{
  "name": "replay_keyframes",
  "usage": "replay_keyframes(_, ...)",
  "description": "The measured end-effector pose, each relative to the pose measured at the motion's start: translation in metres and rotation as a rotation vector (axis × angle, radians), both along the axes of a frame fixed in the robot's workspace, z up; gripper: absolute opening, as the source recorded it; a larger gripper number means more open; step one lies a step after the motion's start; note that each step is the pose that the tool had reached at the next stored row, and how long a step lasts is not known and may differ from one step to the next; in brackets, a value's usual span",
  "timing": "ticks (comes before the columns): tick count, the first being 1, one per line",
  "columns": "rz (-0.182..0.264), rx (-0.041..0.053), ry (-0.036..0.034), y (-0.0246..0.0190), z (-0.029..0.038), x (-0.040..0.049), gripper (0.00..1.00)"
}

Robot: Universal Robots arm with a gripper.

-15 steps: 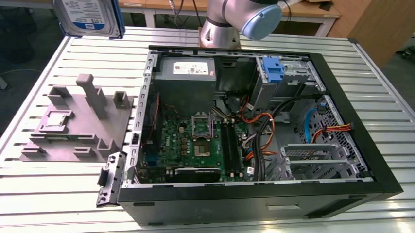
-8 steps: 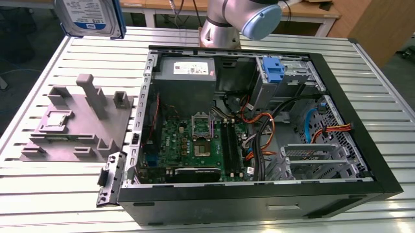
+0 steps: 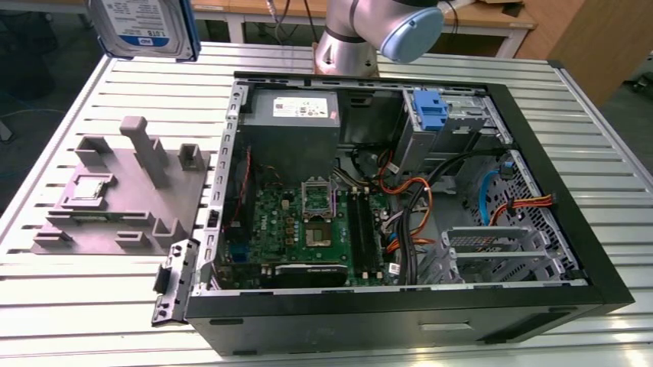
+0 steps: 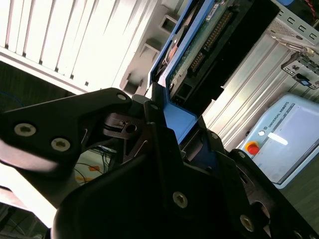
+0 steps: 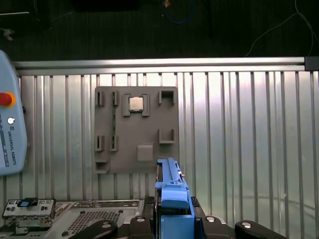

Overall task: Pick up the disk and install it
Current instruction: 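Pick up the disk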

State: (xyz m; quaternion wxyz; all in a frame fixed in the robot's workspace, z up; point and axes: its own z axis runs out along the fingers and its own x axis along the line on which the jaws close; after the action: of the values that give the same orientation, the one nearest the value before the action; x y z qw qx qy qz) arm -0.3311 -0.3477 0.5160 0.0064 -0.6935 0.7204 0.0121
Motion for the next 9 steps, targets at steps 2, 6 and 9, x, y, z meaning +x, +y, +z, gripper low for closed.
replay_keyframes(2,0.000,0.0000,0.0000,0.0000,0.0000,0.0007,0.36)
replay_keyframes(6,0.000,0.0000,0.0000,0.0000,0.0000,0.0019,0.36)
replay_keyframes(9,0.000,0.0000,0.0000,0.0000,0.0000,0.0031,0.36)
